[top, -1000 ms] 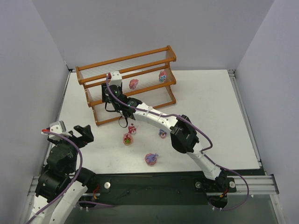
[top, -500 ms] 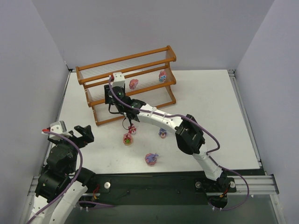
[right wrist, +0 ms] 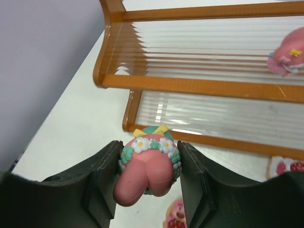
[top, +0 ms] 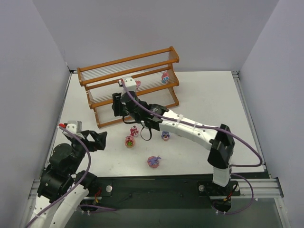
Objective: Place and organize the plastic toys onto the shelf
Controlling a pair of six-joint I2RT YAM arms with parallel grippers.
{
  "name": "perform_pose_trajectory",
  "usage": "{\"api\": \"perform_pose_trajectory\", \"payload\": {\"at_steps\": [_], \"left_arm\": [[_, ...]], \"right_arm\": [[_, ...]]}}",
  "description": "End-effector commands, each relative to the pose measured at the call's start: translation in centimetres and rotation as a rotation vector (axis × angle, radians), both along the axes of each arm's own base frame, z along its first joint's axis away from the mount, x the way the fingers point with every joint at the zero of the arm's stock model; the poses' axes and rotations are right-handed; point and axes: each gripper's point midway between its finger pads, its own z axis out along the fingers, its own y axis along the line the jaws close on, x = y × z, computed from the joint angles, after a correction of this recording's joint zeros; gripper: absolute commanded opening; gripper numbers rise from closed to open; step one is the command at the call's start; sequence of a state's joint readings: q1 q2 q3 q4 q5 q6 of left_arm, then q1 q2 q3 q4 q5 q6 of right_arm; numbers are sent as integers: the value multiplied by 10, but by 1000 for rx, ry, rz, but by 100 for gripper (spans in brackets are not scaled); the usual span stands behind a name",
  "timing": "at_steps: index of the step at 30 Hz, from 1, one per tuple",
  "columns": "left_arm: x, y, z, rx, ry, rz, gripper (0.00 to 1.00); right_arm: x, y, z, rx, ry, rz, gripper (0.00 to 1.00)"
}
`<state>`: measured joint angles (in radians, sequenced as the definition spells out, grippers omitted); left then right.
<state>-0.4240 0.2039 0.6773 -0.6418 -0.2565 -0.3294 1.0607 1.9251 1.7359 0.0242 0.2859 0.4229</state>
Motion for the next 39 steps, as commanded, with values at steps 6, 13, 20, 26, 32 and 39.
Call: {"api": "perform_pose_trajectory", "payload": {"at_steps": [6, 13, 20, 26, 32, 39], "left_arm": [[-10, -87, 32, -138, -70, -463, 94], [-31, -112, 64, -162, -216, -667, 93], [-47, -121, 62, -69, -245, -795, 94], [-53, -121, 51, -47, -222, -820, 94], [-52, -122, 50, -40, -221, -826, 94], [-54, -123, 50, -40, -228, -834, 71]], "right_arm": [[-90, -60, 49, 96, 240, 141, 0], [-134, -71, 46, 122, 397, 249, 0], [-160, -68, 54, 152, 451, 326, 0], [-170, -54, 67, 185, 450, 376, 0], [-181, -44, 73, 196, 460, 423, 0], [-192, -35, 75, 200, 470, 454, 0]]}}
